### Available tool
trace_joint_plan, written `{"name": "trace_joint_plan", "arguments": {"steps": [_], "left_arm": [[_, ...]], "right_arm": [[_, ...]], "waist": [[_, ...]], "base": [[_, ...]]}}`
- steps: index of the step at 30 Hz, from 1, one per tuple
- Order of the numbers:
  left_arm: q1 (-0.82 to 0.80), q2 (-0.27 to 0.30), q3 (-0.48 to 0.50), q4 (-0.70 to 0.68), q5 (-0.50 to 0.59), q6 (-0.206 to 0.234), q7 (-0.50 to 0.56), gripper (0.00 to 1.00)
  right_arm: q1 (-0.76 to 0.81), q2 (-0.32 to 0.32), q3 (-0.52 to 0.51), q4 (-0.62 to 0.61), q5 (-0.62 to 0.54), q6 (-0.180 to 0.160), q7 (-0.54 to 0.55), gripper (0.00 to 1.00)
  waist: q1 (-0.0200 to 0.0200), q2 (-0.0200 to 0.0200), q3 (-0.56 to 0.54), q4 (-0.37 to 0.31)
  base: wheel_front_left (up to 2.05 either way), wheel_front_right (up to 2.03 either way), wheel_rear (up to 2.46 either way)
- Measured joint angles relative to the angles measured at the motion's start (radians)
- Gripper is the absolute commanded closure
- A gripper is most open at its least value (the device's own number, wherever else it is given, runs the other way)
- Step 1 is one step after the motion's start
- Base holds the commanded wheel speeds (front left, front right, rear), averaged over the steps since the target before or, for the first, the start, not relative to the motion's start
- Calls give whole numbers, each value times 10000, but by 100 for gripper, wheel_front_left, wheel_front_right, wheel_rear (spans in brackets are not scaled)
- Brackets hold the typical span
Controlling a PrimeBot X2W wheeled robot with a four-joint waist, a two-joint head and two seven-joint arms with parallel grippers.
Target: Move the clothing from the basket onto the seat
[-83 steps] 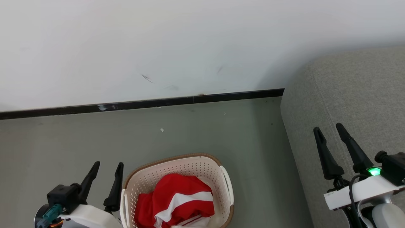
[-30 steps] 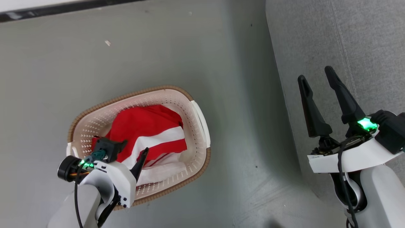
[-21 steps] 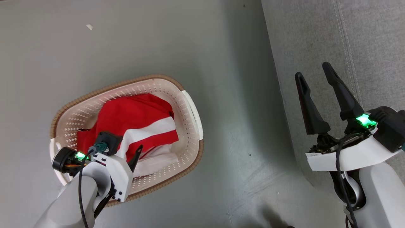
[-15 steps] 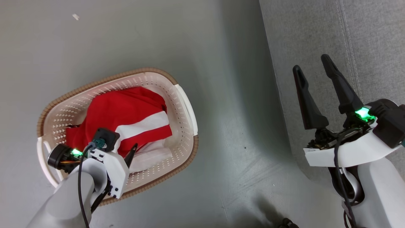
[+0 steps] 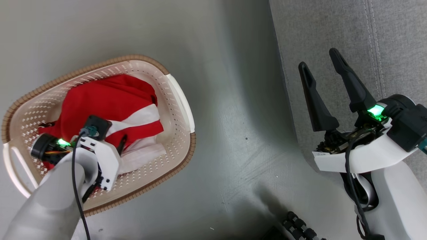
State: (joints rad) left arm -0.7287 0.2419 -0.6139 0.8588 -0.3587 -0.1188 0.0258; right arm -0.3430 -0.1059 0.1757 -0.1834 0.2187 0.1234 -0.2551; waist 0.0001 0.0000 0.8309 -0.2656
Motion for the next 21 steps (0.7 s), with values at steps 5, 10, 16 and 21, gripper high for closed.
{"name": "trace_joint_plan", "arguments": {"steps": [5,10,16,21], "left_arm": [[-453,150,-2,537,19,-4,107,0],[-813,142,58,867,10,-31,184,0],[-1217,140,119,1269,10,-38,336,0],[-1466,165,171,1597,-2,-38,441,1]], "right_arm": [[-146,88,75,-13,-21,0,0,0],[-339,153,194,-19,-27,0,0,0],[-599,238,314,-21,-111,0,0,0],[-941,318,360,-17,-132,0,0,0]], "waist": [[0,0,427,-224],[0,0,746,-392],[0,0,1061,-546],[0,0,1266,-633]], "base": [[0,0,0],[0,0,0],[0,0,0],[0,0,0]]}}
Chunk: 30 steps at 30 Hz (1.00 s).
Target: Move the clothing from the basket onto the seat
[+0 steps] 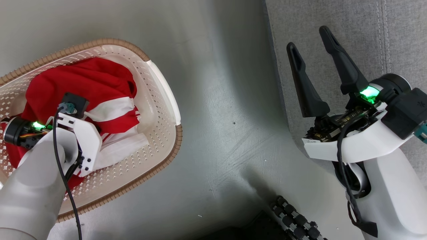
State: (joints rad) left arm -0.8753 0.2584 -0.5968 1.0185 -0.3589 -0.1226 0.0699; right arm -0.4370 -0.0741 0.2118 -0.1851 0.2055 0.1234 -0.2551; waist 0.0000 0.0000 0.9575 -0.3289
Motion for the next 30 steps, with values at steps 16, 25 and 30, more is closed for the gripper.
{"name": "trace_joint_plan", "arguments": {"steps": [16,25,30], "left_arm": [[-424,88,75,399,-117,-35,-410,100],[-433,-44,201,366,-382,-36,-1103,100],[-433,-150,88,148,-568,-36,-1551,100]], "right_arm": [[-723,119,90,65,0,0,0,0],[-1064,140,-15,75,12,0,0,0],[-1276,153,-42,82,15,0,-2,0]], "waist": [[1,0,141,-71],[0,0,-102,14],[1,0,-319,85]], "base": [[0,0,0],[0,0,0],[0,0,0]]}}
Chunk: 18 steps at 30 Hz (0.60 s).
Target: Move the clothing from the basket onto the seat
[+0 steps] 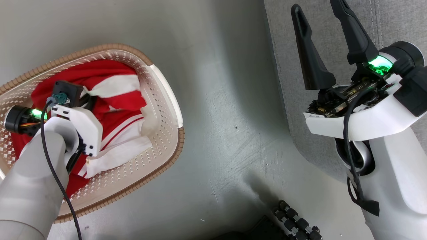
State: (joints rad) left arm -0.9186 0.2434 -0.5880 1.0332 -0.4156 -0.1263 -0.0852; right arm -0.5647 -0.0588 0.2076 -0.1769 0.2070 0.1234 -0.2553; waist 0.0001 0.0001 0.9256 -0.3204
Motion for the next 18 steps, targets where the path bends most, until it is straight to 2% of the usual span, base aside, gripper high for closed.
{"name": "trace_joint_plan", "arguments": {"steps": [7,18], "left_arm": [[51,-267,-222,-619,-546,-4,-671,100],[706,-54,-510,-1269,-1208,-4,-1290,100]], "right_arm": [[-65,2,-84,153,44,0,0,0],[-175,2,-77,447,230,0,0,0]], "waist": [[0,0,-412,116],[0,0,-1295,355]], "base": [[0,0,0],[0,0,0]]}}
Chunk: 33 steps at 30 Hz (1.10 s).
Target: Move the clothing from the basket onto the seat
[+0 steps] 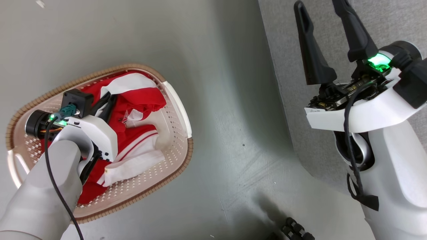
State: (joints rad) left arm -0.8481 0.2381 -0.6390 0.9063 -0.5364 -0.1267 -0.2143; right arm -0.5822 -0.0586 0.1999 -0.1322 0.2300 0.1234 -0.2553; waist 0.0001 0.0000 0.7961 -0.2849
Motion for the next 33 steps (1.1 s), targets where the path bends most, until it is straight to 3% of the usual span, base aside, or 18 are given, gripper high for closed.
{"name": "trace_joint_plan", "arguments": {"steps": [17,33], "left_arm": [[871,174,77,-1643,-974,0,-337,100],[1446,378,723,-4228,-1615,0,-351,100]], "right_arm": [[66,-17,169,815,228,0,0,0],[908,-408,437,1432,508,0,0,0]], "waist": [[0,0,-1698,574],[-1,0,-3664,1322]], "base": [[0,0,0],[0,0,0]]}}
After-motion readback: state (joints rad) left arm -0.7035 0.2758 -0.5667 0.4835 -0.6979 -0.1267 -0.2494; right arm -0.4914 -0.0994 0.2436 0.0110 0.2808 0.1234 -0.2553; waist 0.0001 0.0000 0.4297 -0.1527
